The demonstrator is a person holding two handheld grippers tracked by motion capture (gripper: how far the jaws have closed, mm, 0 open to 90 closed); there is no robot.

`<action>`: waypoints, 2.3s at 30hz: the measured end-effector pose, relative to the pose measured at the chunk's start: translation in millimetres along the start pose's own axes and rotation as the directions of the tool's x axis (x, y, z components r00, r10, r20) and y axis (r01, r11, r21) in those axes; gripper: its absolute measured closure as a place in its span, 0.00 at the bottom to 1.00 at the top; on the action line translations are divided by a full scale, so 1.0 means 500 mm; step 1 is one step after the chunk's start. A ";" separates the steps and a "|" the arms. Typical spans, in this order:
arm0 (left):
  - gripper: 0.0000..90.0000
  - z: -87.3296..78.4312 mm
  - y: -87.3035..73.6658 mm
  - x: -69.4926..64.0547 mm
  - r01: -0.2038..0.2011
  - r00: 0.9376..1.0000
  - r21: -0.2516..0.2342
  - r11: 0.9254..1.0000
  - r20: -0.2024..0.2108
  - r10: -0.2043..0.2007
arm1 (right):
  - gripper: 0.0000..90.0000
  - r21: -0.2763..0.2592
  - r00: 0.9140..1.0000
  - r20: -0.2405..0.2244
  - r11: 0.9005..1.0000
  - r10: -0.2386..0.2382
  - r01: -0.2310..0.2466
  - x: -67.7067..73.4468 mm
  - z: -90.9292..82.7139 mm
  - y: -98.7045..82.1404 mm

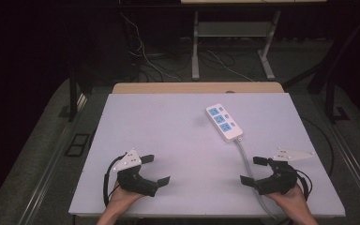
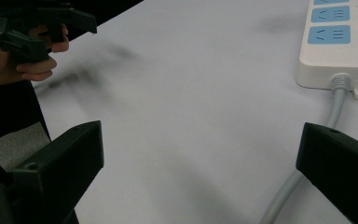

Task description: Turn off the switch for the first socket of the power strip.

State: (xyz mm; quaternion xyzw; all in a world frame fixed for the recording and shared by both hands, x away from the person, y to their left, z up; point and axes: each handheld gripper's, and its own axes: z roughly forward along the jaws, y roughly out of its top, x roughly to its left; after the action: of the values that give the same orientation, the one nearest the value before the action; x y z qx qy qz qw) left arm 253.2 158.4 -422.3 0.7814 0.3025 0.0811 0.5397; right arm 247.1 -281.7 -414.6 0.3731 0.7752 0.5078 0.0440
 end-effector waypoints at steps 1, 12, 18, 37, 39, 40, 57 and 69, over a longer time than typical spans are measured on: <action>0.00 0.000 0.000 0.000 0.002 1.000 0.000 1.000 0.002 -0.002 | 0.00 -0.001 1.000 -0.001 1.000 0.001 -0.001 0.000 0.000 0.000; 0.00 -0.002 -0.001 -0.002 0.005 1.000 0.000 1.000 0.008 -0.005 | 0.00 0.034 1.000 -0.009 0.999 0.002 -0.001 0.000 0.002 0.010; 0.00 -0.005 -0.002 0.000 0.008 1.000 -0.001 1.000 0.001 -0.008 | 0.00 0.037 1.000 -0.015 0.999 -0.004 0.005 0.004 -0.003 0.029; 0.00 -0.006 -0.005 0.001 0.021 1.000 0.005 1.000 0.002 -0.021 | 0.00 0.117 0.999 -0.043 0.993 -0.010 0.015 -0.013 0.015 0.076; 0.00 -0.006 -0.005 0.001 0.021 1.000 0.005 1.000 0.002 -0.021 | 0.00 0.122 0.999 -0.045 0.992 -0.009 0.015 -0.015 0.016 0.081; 0.00 -0.006 -0.005 0.001 0.022 1.000 0.005 1.000 0.002 -0.022 | 0.00 0.124 0.999 -0.045 0.992 -0.009 0.015 -0.015 0.016 0.083; 0.00 -0.005 -0.005 0.000 0.018 1.000 0.009 1.000 0.006 -0.018 | 0.00 0.155 0.999 -0.047 0.988 -0.018 0.025 -0.034 0.022 0.114; 0.00 -0.002 -0.005 0.002 0.019 1.000 0.009 1.000 0.007 -0.019 | 0.01 0.186 0.999 -0.046 0.982 -0.026 0.034 -0.052 0.033 0.141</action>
State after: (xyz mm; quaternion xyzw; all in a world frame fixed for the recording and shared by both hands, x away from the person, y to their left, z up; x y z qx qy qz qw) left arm 252.5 160.4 -424.2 0.7813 0.3083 0.0720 0.5379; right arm 310.7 -270.8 -373.0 0.3526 0.8257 0.4403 -0.0005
